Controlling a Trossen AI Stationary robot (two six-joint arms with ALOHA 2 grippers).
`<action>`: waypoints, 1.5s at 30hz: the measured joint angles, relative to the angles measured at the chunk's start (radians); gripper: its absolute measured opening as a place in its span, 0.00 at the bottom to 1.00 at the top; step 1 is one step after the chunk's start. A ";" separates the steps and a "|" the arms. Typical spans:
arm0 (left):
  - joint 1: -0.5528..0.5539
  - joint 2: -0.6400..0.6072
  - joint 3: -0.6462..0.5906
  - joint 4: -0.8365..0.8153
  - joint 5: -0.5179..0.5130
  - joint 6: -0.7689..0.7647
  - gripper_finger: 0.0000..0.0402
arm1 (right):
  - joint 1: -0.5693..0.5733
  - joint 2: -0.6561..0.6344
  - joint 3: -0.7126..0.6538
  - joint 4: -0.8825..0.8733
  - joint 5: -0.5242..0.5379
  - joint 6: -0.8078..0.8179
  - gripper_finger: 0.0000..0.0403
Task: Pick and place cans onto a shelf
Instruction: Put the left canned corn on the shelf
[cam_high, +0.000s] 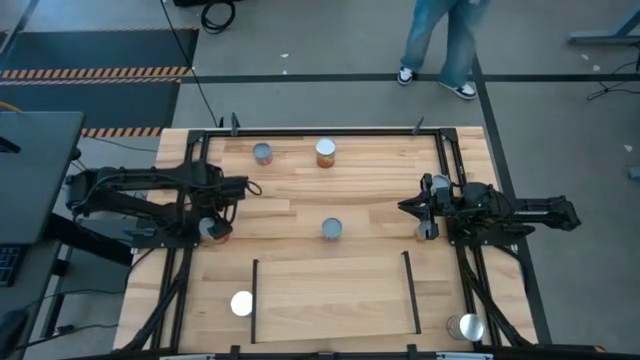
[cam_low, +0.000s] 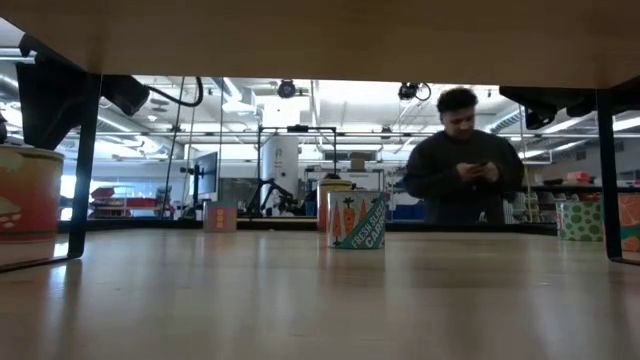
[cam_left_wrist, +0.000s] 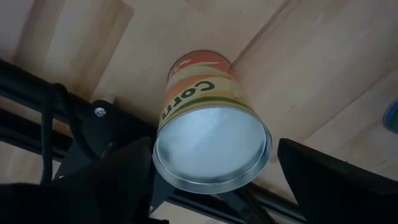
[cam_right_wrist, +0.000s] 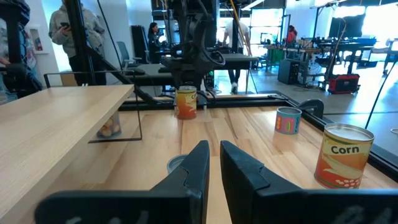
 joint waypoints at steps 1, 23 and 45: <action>-0.013 0.000 0.000 0.002 -0.002 -0.011 0.89 | 0.000 0.000 0.000 0.000 0.000 0.000 0.12; -0.486 0.001 0.000 0.182 -0.123 -0.166 0.89 | 0.000 0.000 0.000 0.000 0.000 0.000 0.12; -0.561 0.001 0.000 0.206 -0.264 -0.207 0.83 | 0.000 0.000 0.000 0.000 0.000 0.000 0.12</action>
